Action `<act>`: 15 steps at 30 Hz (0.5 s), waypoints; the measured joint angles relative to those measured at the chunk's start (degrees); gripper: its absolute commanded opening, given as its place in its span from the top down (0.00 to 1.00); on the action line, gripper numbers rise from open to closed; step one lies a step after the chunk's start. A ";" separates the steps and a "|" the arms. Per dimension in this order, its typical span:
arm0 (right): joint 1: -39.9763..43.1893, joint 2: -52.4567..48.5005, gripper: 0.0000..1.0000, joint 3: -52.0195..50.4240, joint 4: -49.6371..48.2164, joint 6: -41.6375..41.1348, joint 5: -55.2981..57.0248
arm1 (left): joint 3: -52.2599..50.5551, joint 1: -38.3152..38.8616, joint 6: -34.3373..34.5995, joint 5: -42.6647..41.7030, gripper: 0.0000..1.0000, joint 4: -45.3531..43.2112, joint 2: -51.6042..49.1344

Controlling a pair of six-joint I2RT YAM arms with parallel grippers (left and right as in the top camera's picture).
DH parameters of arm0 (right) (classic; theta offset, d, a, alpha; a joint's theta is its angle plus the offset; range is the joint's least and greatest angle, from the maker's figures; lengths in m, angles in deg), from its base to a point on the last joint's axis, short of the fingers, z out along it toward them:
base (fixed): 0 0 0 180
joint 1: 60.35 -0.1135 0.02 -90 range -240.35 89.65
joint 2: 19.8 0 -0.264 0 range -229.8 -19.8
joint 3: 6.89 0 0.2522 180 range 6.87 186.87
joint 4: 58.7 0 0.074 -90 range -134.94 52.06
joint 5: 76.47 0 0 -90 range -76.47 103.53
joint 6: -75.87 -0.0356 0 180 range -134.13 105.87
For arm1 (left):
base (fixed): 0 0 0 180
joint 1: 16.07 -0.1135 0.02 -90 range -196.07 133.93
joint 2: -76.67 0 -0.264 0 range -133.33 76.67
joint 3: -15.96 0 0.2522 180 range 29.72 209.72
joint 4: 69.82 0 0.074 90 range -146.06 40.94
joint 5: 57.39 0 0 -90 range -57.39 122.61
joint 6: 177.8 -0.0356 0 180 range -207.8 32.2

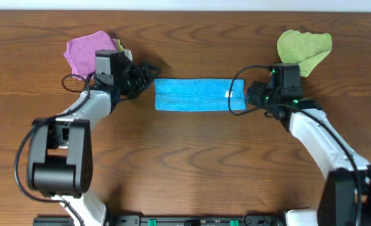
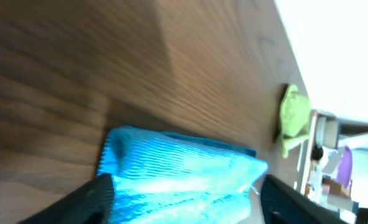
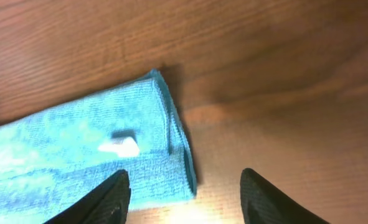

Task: Fold the cloth

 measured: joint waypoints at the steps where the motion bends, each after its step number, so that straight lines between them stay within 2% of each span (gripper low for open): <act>1: 0.00 0.57 0.37 0.04 1.46 -0.28 -0.37 | 0.02 0.09 -0.24 -0.50 0.47 0.00 0.79; 3: 0.00 0.76 0.31 0.07 4.04 -1.60 -1.73 | 0.15 0.85 0.48 -0.98 0.62 0.11 1.57; 6: 0.00 0.76 0.28 0.02 6.73 -4.20 -3.21 | 0.15 3.50 0.85 0.35 0.78 0.39 1.64; 10: 0.02 0.76 0.26 -0.48 6.03 -7.37 -5.73 | 0.15 8.59 1.29 4.66 0.89 0.48 1.64; 15: 0.11 0.76 0.24 -4.87 1.53 -11.50 -8.79 | 0.17 12.28 -0.09 12.28 0.94 2.36 1.62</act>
